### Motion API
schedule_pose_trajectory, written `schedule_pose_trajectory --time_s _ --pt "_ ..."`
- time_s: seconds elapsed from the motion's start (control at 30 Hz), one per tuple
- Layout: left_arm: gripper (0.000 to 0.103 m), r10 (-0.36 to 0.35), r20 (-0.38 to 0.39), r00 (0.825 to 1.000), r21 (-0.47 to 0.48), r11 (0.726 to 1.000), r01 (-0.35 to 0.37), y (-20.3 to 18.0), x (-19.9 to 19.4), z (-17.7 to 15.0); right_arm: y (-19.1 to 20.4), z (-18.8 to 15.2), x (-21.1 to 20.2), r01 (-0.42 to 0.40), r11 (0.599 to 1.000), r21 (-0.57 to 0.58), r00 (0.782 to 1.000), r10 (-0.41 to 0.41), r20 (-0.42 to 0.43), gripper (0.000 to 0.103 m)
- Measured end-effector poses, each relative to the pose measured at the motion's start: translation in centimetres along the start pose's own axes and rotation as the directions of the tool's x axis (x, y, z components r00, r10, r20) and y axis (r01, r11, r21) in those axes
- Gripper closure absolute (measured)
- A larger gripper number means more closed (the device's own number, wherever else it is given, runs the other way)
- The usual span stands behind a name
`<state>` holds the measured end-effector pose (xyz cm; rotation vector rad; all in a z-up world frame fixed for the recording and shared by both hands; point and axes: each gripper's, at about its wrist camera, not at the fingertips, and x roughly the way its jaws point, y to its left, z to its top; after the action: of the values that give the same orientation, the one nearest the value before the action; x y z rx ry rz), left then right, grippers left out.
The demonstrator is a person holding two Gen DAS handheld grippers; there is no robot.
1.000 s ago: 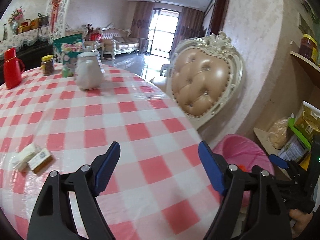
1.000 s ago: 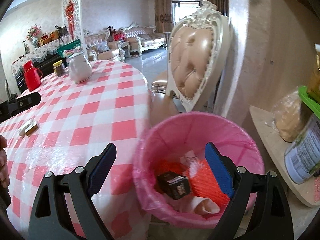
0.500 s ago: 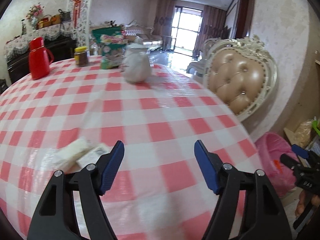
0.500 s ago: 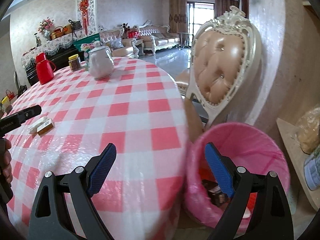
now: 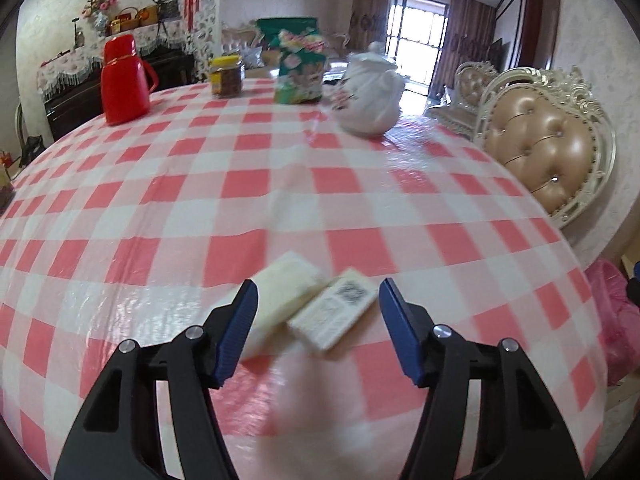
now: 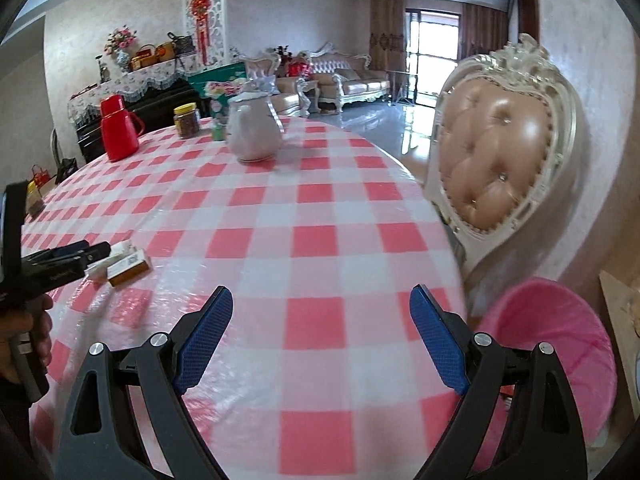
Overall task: Collect trash
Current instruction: 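Move both open tools back over the table toward the remaining trash, then grasp the white tissue pack with the left tool while the right tool grasps the small white box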
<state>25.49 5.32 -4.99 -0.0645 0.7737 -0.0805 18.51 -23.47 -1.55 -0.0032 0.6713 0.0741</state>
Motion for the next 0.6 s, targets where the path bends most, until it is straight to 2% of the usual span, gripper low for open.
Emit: schedule_pose_trajectory --time_s 0.3,0.6 --pt "0.047 0.035 -0.064 0.997 0.017 0.999 -0.034 3.2 2.7 -0.4 3.4 0.9 2.4 -0.034 0.999 -0.024 0.999 0.034 -0.023 0.018" --pt "0.048 0.026 -0.093 0.995 0.099 0.995 -0.017 3.4 3.5 -0.6 6.8 2.3 4.2 -0.074 0.996 -0.051 0.997 0.073 -0.031 0.018"
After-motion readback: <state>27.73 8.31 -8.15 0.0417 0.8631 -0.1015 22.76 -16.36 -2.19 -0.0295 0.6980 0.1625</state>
